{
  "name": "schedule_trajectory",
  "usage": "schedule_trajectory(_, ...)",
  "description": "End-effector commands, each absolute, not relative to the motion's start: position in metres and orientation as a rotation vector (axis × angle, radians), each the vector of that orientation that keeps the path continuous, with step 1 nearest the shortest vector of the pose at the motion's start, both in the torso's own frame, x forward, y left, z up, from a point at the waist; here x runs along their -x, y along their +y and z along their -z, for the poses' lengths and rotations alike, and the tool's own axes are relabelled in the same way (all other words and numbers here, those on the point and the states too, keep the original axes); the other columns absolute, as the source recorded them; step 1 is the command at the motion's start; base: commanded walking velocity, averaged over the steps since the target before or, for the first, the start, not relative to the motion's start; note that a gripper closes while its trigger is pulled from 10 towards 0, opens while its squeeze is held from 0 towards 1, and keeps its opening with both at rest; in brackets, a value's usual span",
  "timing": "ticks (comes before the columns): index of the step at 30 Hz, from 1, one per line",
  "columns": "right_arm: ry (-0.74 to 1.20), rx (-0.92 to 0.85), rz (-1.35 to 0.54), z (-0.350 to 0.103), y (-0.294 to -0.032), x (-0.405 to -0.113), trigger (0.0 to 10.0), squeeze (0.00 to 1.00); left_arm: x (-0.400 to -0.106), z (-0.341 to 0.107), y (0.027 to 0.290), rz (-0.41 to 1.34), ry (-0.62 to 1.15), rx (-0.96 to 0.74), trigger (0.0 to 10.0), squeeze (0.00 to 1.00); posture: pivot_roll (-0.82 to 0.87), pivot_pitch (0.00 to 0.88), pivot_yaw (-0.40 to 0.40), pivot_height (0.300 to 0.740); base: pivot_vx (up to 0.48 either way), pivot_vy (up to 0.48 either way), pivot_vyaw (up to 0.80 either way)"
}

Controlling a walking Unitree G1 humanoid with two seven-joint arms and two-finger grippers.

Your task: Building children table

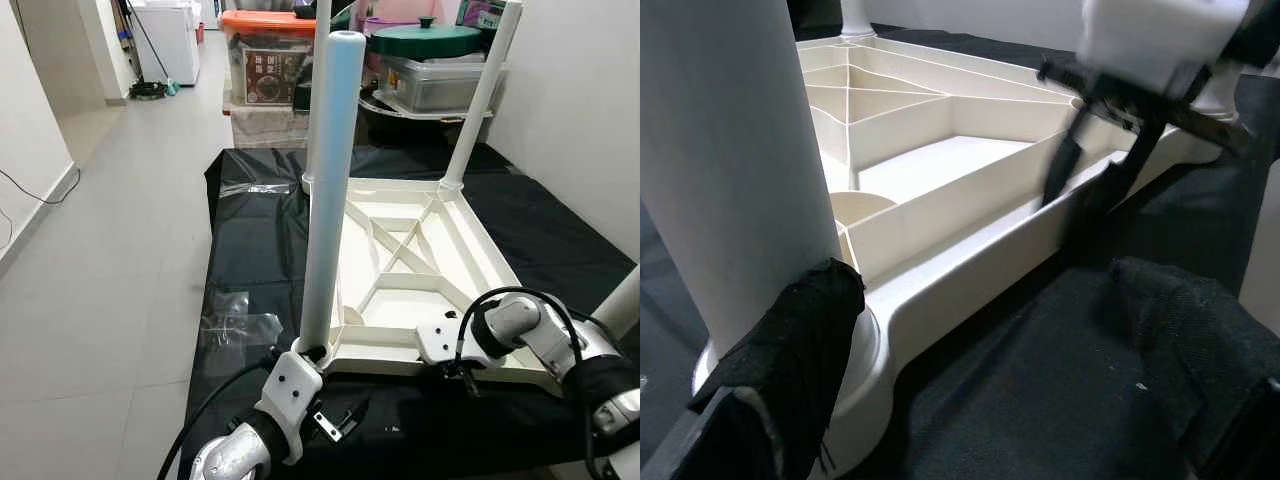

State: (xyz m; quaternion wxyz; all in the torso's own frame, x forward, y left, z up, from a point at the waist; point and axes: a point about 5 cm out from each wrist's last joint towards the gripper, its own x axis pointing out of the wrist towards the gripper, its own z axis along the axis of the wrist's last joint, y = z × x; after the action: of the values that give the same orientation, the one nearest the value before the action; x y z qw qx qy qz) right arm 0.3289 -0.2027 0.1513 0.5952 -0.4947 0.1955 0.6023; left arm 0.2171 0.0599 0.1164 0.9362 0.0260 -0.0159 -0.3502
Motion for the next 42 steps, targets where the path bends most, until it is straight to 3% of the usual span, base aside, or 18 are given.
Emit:
schedule_trajectory(1, 0.322, 1.166, -1.382, -0.169, -0.191, -0.336, 10.0, 0.78, -0.218, -0.114, 0.062, 0.709, -0.029, -0.073, 10.0, 0.00, 0.08, 0.000, -0.059, 0.740, 0.000, 0.000, 0.00)
schedule_trajectory(2, 0.316, 1.163, -1.373, -0.172, -0.193, -0.337, 10.0, 1.00, -0.219, -0.114, 0.062, 0.710, -0.030, -0.074, 10.0, 0.00, 0.08, 0.000, -0.059, 0.740, 0.000, 0.000, 0.00)
schedule_trajectory(3, 0.316, 1.163, -1.373, -0.172, -0.193, -0.337, 10.0, 1.00, -0.219, -0.114, 0.062, 0.710, -0.030, -0.074, 10.0, 0.00, 0.08, 0.000, -0.059, 0.740, 0.000, 0.000, 0.00)
schedule_trajectory(4, 0.311, 1.162, -1.369, -0.174, -0.195, -0.337, 10.0, 0.22, -0.219, -0.114, 0.062, 0.710, -0.030, -0.075, 10.0, 0.00, 0.08, 0.000, -0.059, 0.740, 0.000, 0.000, 0.00)
schedule_trajectory(5, 0.311, 1.162, -1.369, -0.174, -0.195, -0.337, 10.0, 0.22, -0.219, -0.114, 0.062, 0.710, -0.030, -0.075, 10.0, 0.00, 0.08, 0.000, -0.059, 0.740, 0.000, 0.000, 0.00)
schedule_trajectory(6, 0.310, 1.147, -1.357, -0.178, -0.198, -0.338, 10.0, 0.00, -0.219, -0.114, 0.062, 0.710, -0.031, -0.077, 10.0, 0.00, 0.08, 0.000, -0.056, 0.740, 0.000, 0.000, 0.00)
schedule_trajectory(17, 0.332, 0.881, -1.252, -0.196, -0.223, -0.334, 10.0, 0.00, -0.220, -0.111, 0.063, 0.698, -0.020, -0.095, 10.0, 0.00, 0.08, 0.000, -0.054, 0.740, 0.000, 0.000, 0.00)
schedule_trajectory(19, 0.289, 0.717, -1.253, -0.196, -0.223, -0.323, 10.0, 0.00, -0.221, -0.110, 0.064, 0.695, -0.017, -0.098, 10.0, 0.00, 0.07, 0.000, -0.045, 0.740, 0.000, 0.000, 0.00)
schedule_trajectory(23, 0.262, 0.608, -1.221, -0.195, -0.222, -0.319, 10.0, 0.00, -0.221, -0.110, 0.065, 0.696, -0.016, -0.101, 10.0, 0.00, 0.07, 0.000, -0.046, 0.740, 0.000, 0.000, 0.00)
schedule_trajectory(28, 0.116, 0.310, -0.969, -0.187, -0.206, -0.322, 10.0, 0.00, -0.223, -0.110, 0.067, 0.678, -0.023, -0.114, 10.0, 0.00, 0.07, 0.000, -0.039, 0.740, 0.000, 0.000, 0.00)
schedule_trajectory(32, 0.058, 0.195, -0.754, -0.172, -0.194, -0.320, 10.0, 0.00, -0.224, -0.111, 0.070, 0.658, -0.034, -0.123, 10.0, 0.00, 0.06, 0.000, -0.034, 0.740, 0.000, 0.000, 0.00)
schedule_trajectory(39, 0.058, 0.195, -0.754, -0.172, -0.194, -0.320, 10.0, 0.00, -0.224, -0.111, 0.070, 0.658, -0.034, -0.123, 10.0, 0.00, 0.06, 0.000, -0.034, 0.740, 0.000, 0.000, 0.00)
schedule_trajectory(41, 0.025, 0.191, -0.662, -0.164, -0.189, -0.317, 10.0, 0.00, -0.224, -0.112, 0.070, 0.647, -0.039, -0.128, 10.0, 0.00, 0.07, 0.000, -0.034, 0.740, 0.000, 0.000, 0.00)
schedule_trajectory(42, -0.036, 0.136, -0.476, -0.149, -0.179, -0.308, 10.0, 0.00, -0.225, -0.112, 0.073, 0.620, -0.044, -0.134, 10.0, 0.00, 0.08, 0.000, -0.038, 0.740, 0.000, 0.000, 0.00)
